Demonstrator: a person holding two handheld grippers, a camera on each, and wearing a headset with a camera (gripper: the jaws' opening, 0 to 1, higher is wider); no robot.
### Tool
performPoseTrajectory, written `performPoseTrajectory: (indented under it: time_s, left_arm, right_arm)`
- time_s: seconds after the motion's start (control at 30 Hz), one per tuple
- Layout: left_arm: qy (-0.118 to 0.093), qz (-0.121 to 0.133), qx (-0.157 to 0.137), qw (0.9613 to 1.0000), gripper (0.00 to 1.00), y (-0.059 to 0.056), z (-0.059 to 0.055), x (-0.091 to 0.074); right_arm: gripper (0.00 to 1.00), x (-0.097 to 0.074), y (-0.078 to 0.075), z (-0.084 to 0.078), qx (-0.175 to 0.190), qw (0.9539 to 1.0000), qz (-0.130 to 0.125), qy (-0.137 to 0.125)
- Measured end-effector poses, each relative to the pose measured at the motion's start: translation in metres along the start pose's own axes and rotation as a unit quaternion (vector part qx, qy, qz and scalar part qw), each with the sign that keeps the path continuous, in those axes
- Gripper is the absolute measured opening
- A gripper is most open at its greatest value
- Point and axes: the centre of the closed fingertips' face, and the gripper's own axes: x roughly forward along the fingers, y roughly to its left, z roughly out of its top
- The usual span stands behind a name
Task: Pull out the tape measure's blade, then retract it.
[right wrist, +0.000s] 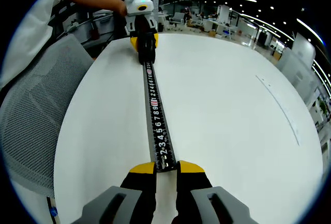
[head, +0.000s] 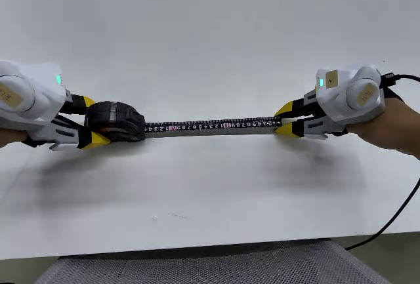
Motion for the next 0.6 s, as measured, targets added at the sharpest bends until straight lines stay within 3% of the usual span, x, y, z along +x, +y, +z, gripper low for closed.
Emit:
performPoseTrajectory:
  time_s: [0.6]
  left_arm:
    - [0.005,0.004,-0.015,0.9999,0.29,-0.0012,0.0000,-0.0008]
  right_arm:
    - [0.17,-0.0003,0.0008,0.0019,0.028,0.9996,-0.004,0.005]
